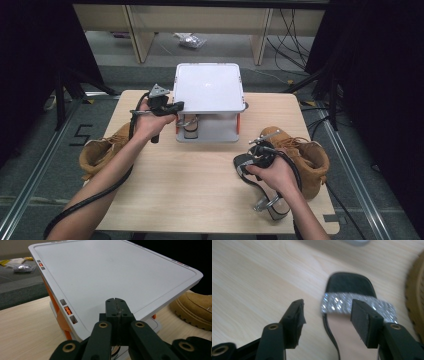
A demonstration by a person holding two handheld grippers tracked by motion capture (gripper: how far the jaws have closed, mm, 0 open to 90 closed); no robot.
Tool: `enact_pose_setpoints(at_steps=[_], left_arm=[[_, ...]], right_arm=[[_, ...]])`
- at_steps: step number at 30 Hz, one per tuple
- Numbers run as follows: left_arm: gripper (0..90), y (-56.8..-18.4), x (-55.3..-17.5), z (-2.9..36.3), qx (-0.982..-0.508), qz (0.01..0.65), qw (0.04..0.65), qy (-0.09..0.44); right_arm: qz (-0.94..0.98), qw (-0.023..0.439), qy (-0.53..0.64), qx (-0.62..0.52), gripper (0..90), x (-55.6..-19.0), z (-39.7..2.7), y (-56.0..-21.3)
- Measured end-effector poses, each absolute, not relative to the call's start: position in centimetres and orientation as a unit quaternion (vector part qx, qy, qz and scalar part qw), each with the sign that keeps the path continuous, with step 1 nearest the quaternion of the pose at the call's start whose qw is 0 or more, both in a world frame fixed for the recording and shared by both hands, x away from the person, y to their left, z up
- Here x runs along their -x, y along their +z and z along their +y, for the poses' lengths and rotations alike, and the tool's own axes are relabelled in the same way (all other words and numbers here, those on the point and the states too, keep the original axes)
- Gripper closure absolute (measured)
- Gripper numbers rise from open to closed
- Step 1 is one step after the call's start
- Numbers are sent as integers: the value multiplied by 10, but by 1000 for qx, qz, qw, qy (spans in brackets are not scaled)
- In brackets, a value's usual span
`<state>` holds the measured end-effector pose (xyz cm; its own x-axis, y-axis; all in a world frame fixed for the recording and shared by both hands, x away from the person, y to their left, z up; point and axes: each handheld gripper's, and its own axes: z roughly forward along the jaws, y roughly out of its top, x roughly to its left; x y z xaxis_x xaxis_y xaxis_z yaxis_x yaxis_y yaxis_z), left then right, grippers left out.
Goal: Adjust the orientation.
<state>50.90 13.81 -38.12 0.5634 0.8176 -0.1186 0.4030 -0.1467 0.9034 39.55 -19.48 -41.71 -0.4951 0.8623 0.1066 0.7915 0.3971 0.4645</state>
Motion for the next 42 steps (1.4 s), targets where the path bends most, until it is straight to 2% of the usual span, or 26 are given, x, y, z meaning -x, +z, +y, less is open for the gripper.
enact_pose_setpoints(at_steps=[13, 23, 31, 42], left_arm=[[895, -379, -510, 138, -735, 417, 494, 207], [894, -380, -510, 138, -734, 417, 496, 205], [894, -380, -510, 138, -734, 417, 496, 206], [894, -379, -510, 138, -734, 417, 495, 206]], right_arm=[[840, 61, 162, -515, 369, -381, -228, -417], [850, 23, 92, -519, 344, -378, -229, -434], [857, 9, 63, -511, 318, -382, -228, -450], [853, -2, 35, -520, 328, -392, -225, -461]])
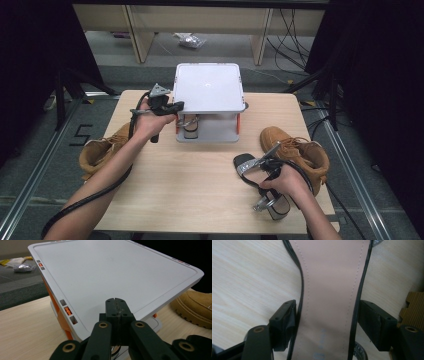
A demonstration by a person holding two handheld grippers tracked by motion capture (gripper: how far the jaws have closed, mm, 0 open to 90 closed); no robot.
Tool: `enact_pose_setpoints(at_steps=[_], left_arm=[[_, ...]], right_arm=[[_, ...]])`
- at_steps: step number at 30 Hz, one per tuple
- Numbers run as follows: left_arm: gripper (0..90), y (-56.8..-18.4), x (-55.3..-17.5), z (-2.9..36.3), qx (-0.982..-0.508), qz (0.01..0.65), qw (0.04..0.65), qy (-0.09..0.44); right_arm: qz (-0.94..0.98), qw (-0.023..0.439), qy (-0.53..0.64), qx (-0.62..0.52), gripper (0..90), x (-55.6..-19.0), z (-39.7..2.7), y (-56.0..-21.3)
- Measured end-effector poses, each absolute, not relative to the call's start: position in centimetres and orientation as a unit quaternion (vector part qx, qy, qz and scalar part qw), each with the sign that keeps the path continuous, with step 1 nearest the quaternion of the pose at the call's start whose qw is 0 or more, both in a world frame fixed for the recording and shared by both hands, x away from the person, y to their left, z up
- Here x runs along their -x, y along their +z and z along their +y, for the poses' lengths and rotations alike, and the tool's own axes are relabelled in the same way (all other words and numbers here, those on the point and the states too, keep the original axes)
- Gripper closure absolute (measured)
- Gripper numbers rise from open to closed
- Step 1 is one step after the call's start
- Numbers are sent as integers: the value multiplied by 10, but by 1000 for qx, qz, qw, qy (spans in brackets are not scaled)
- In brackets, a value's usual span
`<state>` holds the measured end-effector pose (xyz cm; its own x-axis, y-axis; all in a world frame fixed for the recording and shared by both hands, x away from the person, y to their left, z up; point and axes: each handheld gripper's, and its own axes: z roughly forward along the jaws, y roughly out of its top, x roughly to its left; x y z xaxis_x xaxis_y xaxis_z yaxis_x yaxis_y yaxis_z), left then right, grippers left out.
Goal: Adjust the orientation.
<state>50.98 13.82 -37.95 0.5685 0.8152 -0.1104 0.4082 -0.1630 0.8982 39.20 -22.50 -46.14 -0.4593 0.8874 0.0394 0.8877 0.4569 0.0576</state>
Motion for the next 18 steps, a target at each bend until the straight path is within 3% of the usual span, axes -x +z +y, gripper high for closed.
enact_pose_setpoints(at_steps=[6, 18], left_arm=[[894, -379, -510, 138, -735, 416, 494, 206], [894, -379, -510, 138, -737, 414, 492, 207]], right_arm=[[-852, 15, -21, 523, 348, -395, -223, -467], [-855, -7, -14, 519, 405, -396, -218, -472]])
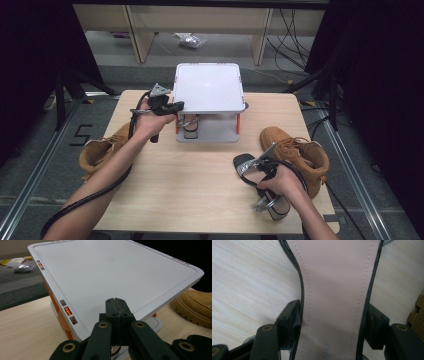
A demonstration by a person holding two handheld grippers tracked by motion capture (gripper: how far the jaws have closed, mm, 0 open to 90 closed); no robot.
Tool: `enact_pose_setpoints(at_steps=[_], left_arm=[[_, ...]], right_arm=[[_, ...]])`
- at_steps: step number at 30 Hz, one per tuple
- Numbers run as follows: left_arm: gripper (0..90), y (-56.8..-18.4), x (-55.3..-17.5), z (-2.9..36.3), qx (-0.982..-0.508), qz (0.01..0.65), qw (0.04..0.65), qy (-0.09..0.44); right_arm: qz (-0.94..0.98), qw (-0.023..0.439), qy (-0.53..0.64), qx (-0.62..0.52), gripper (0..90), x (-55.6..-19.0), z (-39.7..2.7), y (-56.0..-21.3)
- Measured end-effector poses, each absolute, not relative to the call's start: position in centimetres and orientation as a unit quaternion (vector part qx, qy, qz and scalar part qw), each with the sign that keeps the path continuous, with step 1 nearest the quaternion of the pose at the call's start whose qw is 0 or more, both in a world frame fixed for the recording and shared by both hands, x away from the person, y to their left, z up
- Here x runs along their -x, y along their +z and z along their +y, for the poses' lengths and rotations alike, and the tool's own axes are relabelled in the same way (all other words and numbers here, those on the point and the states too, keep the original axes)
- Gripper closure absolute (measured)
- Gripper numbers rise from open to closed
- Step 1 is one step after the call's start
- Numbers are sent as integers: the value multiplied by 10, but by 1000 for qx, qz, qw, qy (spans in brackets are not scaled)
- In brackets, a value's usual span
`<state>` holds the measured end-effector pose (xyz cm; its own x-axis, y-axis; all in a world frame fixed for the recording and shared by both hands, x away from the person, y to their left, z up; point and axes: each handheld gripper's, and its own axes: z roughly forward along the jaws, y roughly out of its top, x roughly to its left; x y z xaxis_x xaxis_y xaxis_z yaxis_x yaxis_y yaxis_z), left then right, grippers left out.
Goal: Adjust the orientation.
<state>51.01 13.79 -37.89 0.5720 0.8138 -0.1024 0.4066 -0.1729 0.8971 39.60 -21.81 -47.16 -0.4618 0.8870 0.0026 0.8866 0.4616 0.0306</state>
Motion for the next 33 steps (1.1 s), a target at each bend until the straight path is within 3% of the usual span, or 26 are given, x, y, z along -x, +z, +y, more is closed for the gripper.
enact_pose_setpoints(at_steps=[18, 33], left_arm=[[894, -379, -511, 138, -737, 412, 494, 207], [895, -379, -510, 138, -738, 412, 493, 207]], right_arm=[[843, 17, 52, -535, 431, -389, -206, -453], [837, 46, 105, -536, 436, -437, -162, -428]])
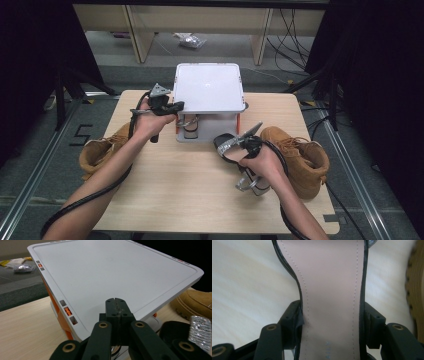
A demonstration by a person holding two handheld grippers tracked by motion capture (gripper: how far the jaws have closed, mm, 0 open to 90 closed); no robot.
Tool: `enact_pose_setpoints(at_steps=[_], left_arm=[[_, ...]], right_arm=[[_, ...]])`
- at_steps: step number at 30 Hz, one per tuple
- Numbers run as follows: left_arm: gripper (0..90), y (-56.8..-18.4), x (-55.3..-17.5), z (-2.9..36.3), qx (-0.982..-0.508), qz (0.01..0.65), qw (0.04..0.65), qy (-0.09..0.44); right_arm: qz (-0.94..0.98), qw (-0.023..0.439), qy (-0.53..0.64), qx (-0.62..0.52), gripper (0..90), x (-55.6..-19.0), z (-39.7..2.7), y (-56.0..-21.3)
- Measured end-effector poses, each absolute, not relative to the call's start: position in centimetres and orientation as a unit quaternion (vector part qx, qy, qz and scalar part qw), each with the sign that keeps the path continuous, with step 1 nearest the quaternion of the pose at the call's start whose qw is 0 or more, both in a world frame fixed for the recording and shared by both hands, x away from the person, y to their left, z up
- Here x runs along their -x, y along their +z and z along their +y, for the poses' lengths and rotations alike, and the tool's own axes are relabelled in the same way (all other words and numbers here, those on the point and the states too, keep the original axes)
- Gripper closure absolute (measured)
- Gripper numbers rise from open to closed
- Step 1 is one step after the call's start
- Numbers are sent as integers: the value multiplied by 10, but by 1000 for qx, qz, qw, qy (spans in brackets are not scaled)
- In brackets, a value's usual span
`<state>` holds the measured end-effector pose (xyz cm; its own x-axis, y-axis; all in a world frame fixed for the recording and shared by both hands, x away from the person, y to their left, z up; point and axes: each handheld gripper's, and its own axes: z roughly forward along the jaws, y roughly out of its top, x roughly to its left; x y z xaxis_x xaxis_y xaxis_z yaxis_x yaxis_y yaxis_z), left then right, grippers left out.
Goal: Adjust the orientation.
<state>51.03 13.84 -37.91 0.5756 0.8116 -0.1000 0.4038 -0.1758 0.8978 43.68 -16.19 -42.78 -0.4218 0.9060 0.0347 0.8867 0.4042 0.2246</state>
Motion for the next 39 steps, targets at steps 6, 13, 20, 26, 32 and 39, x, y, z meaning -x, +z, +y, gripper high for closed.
enact_pose_setpoints(at_steps=[6, 13, 20, 26, 32, 39], left_arm=[[894, -379, -511, 138, -738, 412, 493, 206], [894, -379, -511, 138, -739, 411, 493, 206], [895, -379, -511, 138, -738, 412, 495, 204], [894, -379, -511, 138, -738, 411, 494, 205], [894, -379, -511, 138, -739, 410, 493, 207], [895, -379, -510, 139, -738, 410, 494, 206]], right_arm=[[822, 53, 110, -556, 436, -465, -139, -428], [796, 77, 120, -589, 437, -487, -114, -440], [795, 62, 106, -593, 437, -497, -102, -453], [783, 64, 99, -611, 435, -500, -100, -462], [782, 61, 95, -613, 430, -501, -100, -465], [790, 51, 105, -601, 327, -499, -102, -457]])
